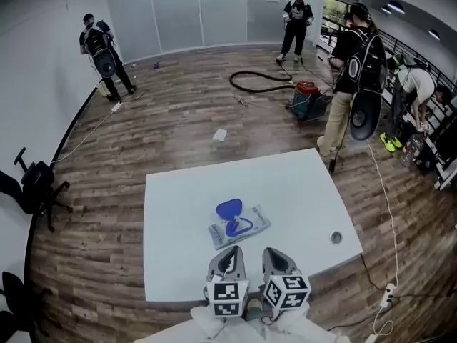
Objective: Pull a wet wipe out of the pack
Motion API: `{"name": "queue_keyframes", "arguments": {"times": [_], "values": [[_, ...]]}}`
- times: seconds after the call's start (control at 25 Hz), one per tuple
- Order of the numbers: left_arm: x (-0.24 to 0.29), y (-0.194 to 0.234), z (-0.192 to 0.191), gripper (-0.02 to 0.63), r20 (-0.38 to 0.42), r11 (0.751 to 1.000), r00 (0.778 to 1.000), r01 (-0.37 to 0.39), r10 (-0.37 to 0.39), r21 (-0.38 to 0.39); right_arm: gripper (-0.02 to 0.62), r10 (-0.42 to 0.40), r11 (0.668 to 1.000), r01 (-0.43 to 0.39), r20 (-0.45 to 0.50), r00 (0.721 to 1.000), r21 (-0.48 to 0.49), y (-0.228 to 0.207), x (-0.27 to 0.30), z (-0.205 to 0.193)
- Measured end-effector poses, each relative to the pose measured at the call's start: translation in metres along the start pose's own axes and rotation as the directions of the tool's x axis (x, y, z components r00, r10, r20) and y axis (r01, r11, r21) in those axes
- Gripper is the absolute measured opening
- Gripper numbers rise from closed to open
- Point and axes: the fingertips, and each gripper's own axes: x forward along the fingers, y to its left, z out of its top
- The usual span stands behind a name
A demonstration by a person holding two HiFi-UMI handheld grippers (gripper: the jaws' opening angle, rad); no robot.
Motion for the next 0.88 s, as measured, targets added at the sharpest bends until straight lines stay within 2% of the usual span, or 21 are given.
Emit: {"name": "queue_keyframes", "arguments": {"times": [0.2, 0.44, 0.88], "values": [[0.002, 0.011, 0.001, -0.003, -0.001, 0.998, 0.998, -0.064, 0.064, -0.015, 0.009, 0.037, 0.999, -0.036, 0.002, 0.999, -0.018, 0.0, 0.012, 0.011], [0.003, 0.015, -0.006, -0.003, -0.021, 0.991, 0.991, -0.131, 0.131, -0.025, 0.009, 0.053, 0.998, -0.053, -0.028, 0.998, -0.014, -0.017, 0.034, 0.005], [0.003, 0.023, -0.011, -0.003, -0.04, 0.978, 0.978, -0.206, 0.205, -0.026, 0.012, 0.117, 0.993, -0.118, -0.106, 0.987, -0.003, -0.021, 0.086, -0.009]]}}
